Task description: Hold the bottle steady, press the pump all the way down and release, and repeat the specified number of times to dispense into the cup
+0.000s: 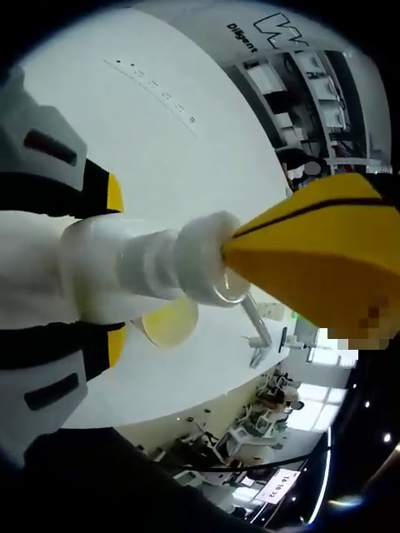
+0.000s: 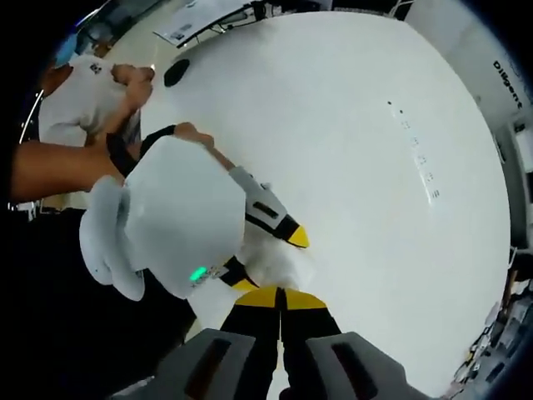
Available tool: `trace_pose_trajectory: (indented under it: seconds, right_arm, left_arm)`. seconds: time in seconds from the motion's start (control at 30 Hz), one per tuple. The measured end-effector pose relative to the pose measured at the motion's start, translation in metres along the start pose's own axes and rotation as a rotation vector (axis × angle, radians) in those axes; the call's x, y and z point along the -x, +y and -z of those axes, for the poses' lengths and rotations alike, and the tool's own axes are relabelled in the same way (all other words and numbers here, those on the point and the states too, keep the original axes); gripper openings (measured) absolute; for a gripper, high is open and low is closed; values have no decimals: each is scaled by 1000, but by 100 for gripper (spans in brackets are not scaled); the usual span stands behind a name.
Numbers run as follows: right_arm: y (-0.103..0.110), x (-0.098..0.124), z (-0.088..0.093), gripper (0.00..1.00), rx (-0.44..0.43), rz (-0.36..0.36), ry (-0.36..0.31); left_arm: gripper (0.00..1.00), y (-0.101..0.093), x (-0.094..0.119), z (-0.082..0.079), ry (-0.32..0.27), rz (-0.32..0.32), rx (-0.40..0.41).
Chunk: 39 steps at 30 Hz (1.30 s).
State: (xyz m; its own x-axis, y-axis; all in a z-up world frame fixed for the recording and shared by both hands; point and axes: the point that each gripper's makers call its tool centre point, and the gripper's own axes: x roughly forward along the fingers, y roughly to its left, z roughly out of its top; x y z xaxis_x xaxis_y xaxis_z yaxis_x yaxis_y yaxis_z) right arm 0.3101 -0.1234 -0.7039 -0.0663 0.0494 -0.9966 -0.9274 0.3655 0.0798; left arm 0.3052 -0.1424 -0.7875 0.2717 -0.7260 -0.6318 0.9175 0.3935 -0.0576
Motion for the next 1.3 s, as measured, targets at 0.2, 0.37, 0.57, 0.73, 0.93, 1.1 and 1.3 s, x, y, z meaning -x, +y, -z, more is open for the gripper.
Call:
trace_pose_trajectory:
  seconds: [0.2, 0.37, 0.57, 0.73, 0.93, 1.1, 1.3]
  right_arm:
    - [-2, -2, 0, 0, -30, -21, 2]
    - [-1, -1, 1, 0, -50, -31, -27]
    - [0, 0, 2, 0, -75, -20, -44]
    - [1, 3, 3, 0, -93, 5, -73]
    - [5, 11, 4, 0, -58, 27, -121]
    - [6, 9, 2, 0, -15, 70, -82]
    - [1, 7, -1, 0, 9, 35, -60]
  left_arm:
    - [47, 1, -1, 0, 0, 6, 4]
    - [47, 0, 0, 1, 6, 5, 10]
    - [47, 0, 0, 2, 12, -4, 16]
    - [46, 1, 0, 3, 30, -26, 28]
    - [46, 1, 1, 4, 47, -48, 46]
    - [46, 2, 2, 5, 53, -73, 67]
    - [45, 2, 2, 6, 55, -97, 90]
